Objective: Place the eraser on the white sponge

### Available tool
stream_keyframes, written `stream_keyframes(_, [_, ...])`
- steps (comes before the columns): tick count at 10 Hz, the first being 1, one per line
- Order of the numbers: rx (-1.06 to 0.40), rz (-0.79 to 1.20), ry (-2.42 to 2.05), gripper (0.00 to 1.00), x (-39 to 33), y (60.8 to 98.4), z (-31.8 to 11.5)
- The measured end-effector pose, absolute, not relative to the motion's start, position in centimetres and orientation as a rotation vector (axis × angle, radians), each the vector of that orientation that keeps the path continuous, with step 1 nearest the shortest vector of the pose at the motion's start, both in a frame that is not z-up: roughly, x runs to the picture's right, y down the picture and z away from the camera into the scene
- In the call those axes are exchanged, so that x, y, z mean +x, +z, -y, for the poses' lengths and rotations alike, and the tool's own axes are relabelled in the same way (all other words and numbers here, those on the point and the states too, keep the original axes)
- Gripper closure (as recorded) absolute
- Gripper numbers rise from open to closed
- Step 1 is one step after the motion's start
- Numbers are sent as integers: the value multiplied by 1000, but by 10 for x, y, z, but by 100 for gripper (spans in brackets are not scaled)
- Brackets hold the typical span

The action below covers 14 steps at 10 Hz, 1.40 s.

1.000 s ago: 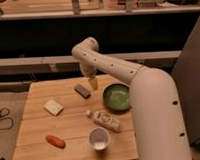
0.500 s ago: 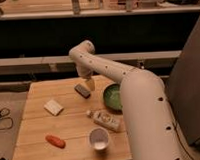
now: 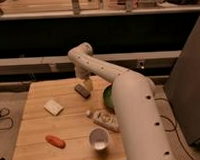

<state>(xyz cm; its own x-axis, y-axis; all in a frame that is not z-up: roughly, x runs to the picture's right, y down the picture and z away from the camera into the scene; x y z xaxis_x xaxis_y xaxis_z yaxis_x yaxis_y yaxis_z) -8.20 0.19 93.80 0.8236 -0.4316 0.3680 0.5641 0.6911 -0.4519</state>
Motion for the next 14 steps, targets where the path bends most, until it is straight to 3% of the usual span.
stream_keyframes(10, [-627,356,-585,20,-93,1008,-50])
stream_keyframes(12, [-627,357,-586,20,-93,1007,-50])
stream_keyframes(13, [-629,356,-587,23,-92,1006,-50])
stream_keyframes(14, [-630,355,-587,33,-92,1006,-49])
